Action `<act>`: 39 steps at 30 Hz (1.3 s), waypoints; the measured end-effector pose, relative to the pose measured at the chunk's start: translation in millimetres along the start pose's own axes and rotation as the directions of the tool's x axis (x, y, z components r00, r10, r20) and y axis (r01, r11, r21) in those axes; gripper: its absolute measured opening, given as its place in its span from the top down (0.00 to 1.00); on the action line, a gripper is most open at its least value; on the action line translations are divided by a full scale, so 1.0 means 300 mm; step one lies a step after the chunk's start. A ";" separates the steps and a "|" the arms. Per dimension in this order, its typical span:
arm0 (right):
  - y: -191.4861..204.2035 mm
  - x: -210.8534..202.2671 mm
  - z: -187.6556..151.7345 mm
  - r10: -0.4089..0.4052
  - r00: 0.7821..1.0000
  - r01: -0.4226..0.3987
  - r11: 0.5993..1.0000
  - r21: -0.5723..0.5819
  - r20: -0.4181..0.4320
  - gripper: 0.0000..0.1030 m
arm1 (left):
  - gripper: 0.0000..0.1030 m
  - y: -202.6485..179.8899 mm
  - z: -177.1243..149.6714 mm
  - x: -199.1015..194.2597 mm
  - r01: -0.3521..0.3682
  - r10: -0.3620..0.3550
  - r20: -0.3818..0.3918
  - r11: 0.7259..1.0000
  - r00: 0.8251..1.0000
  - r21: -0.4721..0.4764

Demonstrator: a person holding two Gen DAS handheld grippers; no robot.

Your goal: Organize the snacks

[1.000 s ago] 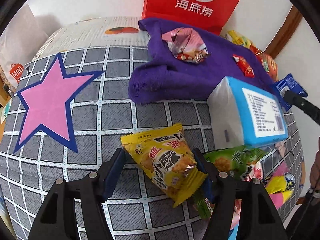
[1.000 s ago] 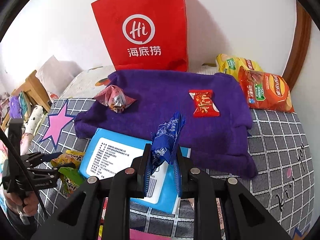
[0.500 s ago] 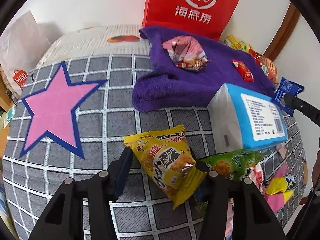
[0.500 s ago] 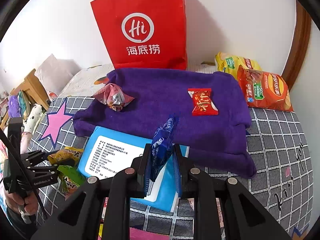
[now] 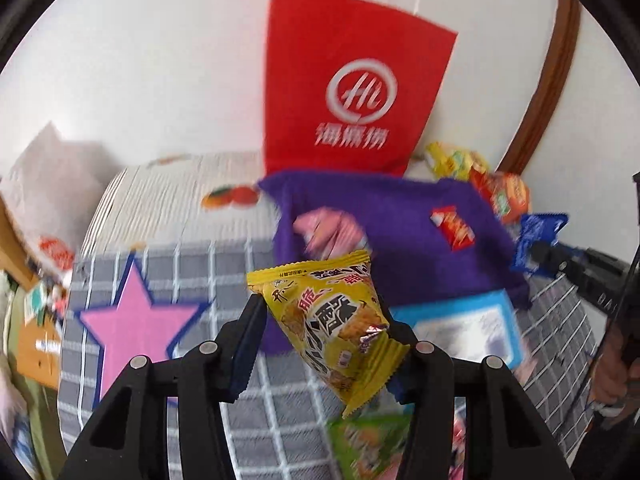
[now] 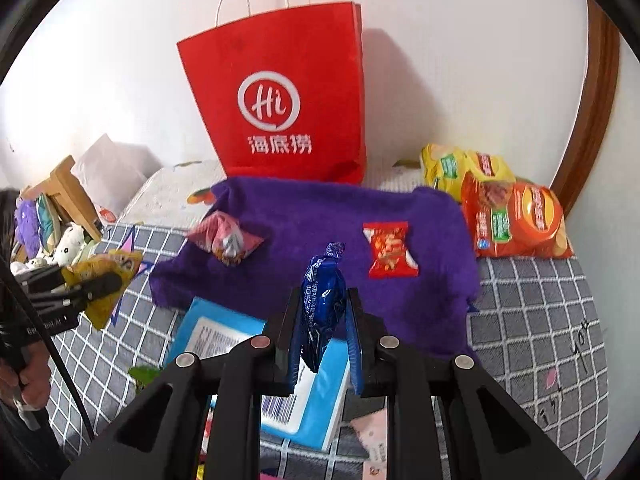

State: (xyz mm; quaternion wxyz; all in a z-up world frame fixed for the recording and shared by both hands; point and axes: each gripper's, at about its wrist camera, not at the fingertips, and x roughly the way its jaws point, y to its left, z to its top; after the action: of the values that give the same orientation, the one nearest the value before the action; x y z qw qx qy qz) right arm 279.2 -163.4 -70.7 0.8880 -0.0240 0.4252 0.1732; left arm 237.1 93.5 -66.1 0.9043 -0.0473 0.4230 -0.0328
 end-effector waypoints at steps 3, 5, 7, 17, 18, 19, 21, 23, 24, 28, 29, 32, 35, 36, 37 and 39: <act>-0.007 0.004 0.037 0.002 1.000 -0.002 1.000 -0.006 0.015 0.81 | 0.52 -0.050 0.064 0.010 0.005 -0.006 0.022 1.000 1.000 0.029; -0.012 0.009 0.061 0.002 1.000 -0.002 1.000 -0.010 0.023 0.81 | 0.52 -0.076 0.102 0.024 0.012 -0.013 0.033 0.999 0.999 0.047; -0.018 0.023 0.083 0.001 1.000 -0.001 1.000 -0.012 0.026 0.81 | 0.52 -0.096 0.136 0.041 0.022 -0.024 0.037 0.998 0.999 0.054; -0.022 0.137 0.187 0.006 1.000 -0.005 1.000 -0.030 0.016 0.81 | 0.52 -0.089 0.208 0.172 0.037 -0.038 0.025 0.998 0.999 0.043; -0.019 0.149 0.195 0.011 1.000 -0.011 0.999 -0.035 0.013 0.81 | 0.52 -0.078 0.203 0.187 0.039 -0.039 0.018 0.999 0.999 0.035; -0.016 0.162 0.200 0.017 1.000 -0.017 0.999 -0.041 0.010 0.81 | 0.52 -0.065 0.196 0.204 0.042 -0.042 0.007 0.999 0.999 0.024; -0.011 0.192 0.206 0.023 1.000 -0.023 0.998 -0.053 0.002 0.81 | 0.52 -0.052 0.193 0.234 0.039 -0.038 -0.021 0.999 0.999 0.019; -0.006 0.217 0.202 0.028 1.000 -0.028 0.997 -0.066 -0.006 0.81 | 0.52 -0.043 0.191 0.252 0.033 -0.032 -0.026 0.999 0.999 0.023; -0.005 0.241 0.198 0.034 0.999 -0.035 0.997 -0.074 -0.015 0.81 | 0.52 -0.038 0.191 0.261 0.033 -0.032 -0.031 0.999 0.999 0.020; -0.005 0.303 0.195 0.046 0.998 -0.049 0.995 -0.081 -0.042 0.81 | 0.52 -0.023 0.188 0.298 0.042 -0.041 -0.054 0.999 0.998 0.008; -0.005 0.323 0.195 0.049 0.997 -0.053 0.995 -0.080 -0.053 0.81 | 0.52 -0.022 0.187 0.304 0.039 -0.038 -0.057 0.999 0.998 0.007; -0.002 0.350 0.183 0.052 0.996 -0.060 0.993 -0.097 -0.075 0.81 | 0.52 -0.018 0.182 0.327 0.042 -0.042 -0.072 0.999 0.997 -0.001; -0.012 0.368 0.167 0.044 0.994 -0.055 0.993 -0.108 -0.097 0.81 | 0.52 -0.016 0.179 0.343 0.043 -0.043 -0.081 0.999 0.996 -0.002; -0.016 0.371 0.164 0.041 0.994 -0.051 0.993 -0.107 -0.099 0.81 | 0.52 -0.016 0.179 0.345 0.043 -0.043 -0.081 0.999 0.996 -0.003; -0.023 0.373 0.164 0.039 0.994 -0.050 0.993 -0.106 -0.103 0.81 | 0.52 -0.016 0.178 0.348 0.044 -0.044 -0.082 0.999 0.996 -0.003; -0.033 0.376 0.164 0.034 0.993 -0.045 0.994 -0.104 -0.110 0.81 | 0.52 -0.016 0.178 0.347 0.046 -0.046 -0.081 0.999 0.996 -0.002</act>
State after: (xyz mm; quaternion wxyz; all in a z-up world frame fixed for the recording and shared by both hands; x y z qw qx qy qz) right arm 384.4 -130.8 -126.6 0.8575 -0.0721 0.4633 0.2116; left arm 344.6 81.5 -110.8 0.8853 -0.0557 0.4582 -0.0557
